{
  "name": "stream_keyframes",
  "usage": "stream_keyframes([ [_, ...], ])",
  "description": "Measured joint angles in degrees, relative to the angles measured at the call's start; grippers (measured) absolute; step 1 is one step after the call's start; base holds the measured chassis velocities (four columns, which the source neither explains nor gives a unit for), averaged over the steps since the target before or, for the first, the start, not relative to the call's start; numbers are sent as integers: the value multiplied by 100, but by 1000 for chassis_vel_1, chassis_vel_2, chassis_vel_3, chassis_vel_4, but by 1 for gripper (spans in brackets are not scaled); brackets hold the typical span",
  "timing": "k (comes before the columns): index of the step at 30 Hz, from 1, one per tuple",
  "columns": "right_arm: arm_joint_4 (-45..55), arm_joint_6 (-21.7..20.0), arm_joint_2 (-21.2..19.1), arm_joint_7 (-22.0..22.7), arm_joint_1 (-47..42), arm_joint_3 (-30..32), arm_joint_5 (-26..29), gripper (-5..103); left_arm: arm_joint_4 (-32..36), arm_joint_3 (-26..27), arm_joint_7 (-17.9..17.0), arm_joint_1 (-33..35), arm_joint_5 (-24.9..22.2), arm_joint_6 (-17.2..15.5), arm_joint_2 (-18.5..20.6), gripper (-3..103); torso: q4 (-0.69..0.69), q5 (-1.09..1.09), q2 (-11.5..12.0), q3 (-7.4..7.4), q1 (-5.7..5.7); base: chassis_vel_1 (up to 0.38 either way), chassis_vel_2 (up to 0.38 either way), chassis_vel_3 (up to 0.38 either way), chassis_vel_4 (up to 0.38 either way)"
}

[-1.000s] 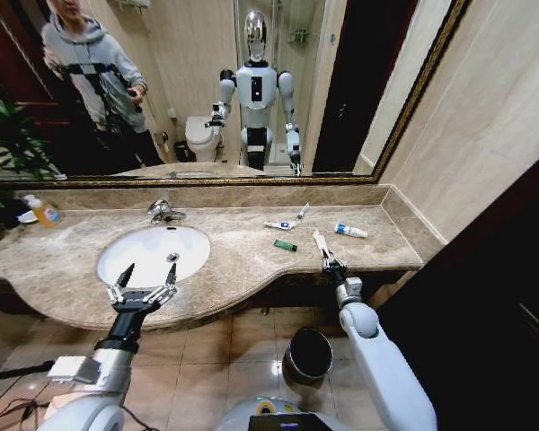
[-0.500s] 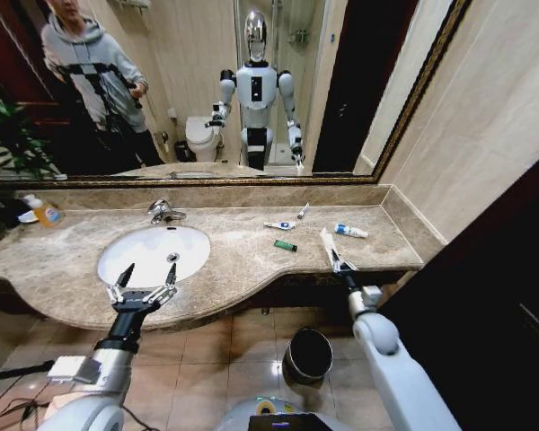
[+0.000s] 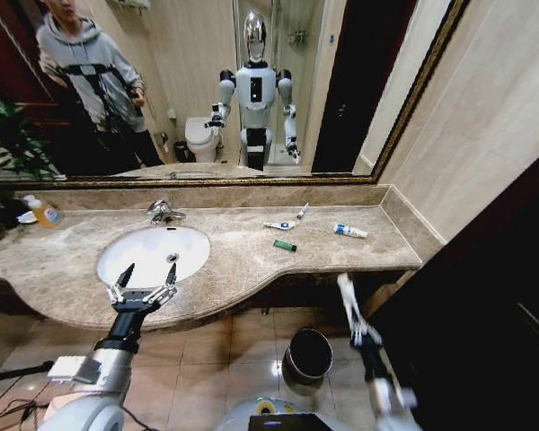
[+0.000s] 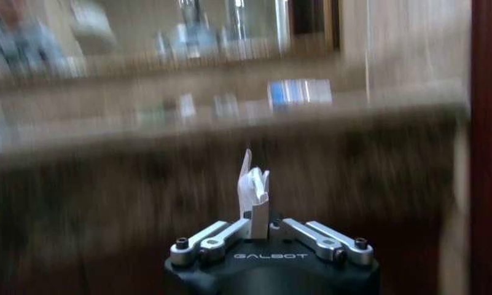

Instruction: Pick up the trash from the sink and place it in the trash bin.

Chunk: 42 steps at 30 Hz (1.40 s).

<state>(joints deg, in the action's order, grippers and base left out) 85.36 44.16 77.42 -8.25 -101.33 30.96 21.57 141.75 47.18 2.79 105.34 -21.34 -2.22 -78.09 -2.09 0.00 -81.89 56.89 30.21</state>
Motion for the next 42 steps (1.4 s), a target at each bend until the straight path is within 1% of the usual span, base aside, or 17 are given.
stream_keyframes([
  [1, 0, 0, 0, 0, 0, 0, 0, 0, 0, 0, 0, 0, 0, 0, 0, 100, 0, 0, 0, 0, 0, 0, 0, 0, 0],
  [3, -976, 0, 88, 5, 384, -80, -230, 0, 0, -1, 0, 0, 0, 0, 0, 100, -1, 1, 0, 0, 0, 0, 0, 0, 0],
  [5, -1138, -27, 112, 8, 469, -87, -279, 0, 0, 0, 1, 0, 0, 0, 0, 100, -1, 1, 0, 0, 0, 0, 0, 0, 0],
  [8, -2497, -429, 293, 45, 1262, -137, -528, 0, 0, 0, 0, 0, 0, 0, 0, 100, -2, 0, 0, 0, 1, 0, 0, 0, 0],
  [9, -2497, -429, 293, 45, 1262, -137, -528, 0, 0, 0, 0, 0, 0, 0, 0, 100, -2, 0, 0, 0, 1, 0, 0, 0, 0],
  [11, -3280, -644, 356, 49, 1718, -158, -694, 0, 0, 0, 1, 0, 0, 0, 0, 100, -2, 1, 1, 1, 2, 0, 0, 0, 0],
  [13, -3719, -832, 385, 29, 2027, -168, -852, 0, 0, 0, 0, 0, 0, 0, 0, 100, -1, 0, 1, 1, 1, 0, 0, 0, 0],
  [15, -3876, -892, 394, 21, 2144, -170, -935, 0, 0, 0, 0, 0, 0, 0, 0, 100, -2, 0, 1, 1, 1, 0, 0, 0, 0],
  [17, -4382, -978, 427, 17, 2565, -169, -1205, 0, 0, 0, 1, 0, 0, 0, 0, 100, -2, 0, 1, 1, 2, 0, 0, 0, 0],
  [19, -4497, -1042, 439, 16, 2690, -169, -1260, 0, 0, 0, 0, 0, 0, 0, 0, 100, -3, 1, 1, 1, 2, 0, 0, 0, 0],
  [23, -4772, -1453, 500, -69, 3102, -202, -1368, 0, 0, 0, 1, 0, 0, 0, 0, 100, -2, 0, 1, 1, 2, 0, 0, 0, 0],
  [24, -4772, -1453, 500, -69, 3102, -202, -1368, 0, 0, 0, 1, 0, 0, 0, 0, 100, -2, 0, 1, 1, 2, 0, 0, 0, 0],
  [27, -4924, -1899, 573, -114, 3359, -208, -1486, 0, 0, 0, 1, 0, 0, 0, 0, 100, -2, 0, 1, 1, 2, 0, 0, 0, 0],
  [32, -5324, -2084, 684, -133, 3721, -195, -1955, 0, 0, 0, 0, 0, 0, 0, 0, 100, -2, 0, 1, 1, 2, 0, 0, 0, 0],
  [33, -5324, -2084, 684, -133, 3721, -195, -1955, 0, 0, 0, 0, 0, 0, 0, 0, 100, -2, 0, 1, 1, 2, 0, 0, 0, 0],
  [36, -5984, -2175, 737, -83, 4110, -139, -2328, 0, 0, 0, 0, 0, 0, 0, 0, 100, -2, 0, 1, 1, 2, 0, 0, 0, 0],
  [42, -6186, -2406, 744, -88, 4289, -134, -2380, 0, 0, 0, 1, 0, 0, 0, 0, 100, -1, 0, 1, 1, 2, 0, 0, 0, 0],
])
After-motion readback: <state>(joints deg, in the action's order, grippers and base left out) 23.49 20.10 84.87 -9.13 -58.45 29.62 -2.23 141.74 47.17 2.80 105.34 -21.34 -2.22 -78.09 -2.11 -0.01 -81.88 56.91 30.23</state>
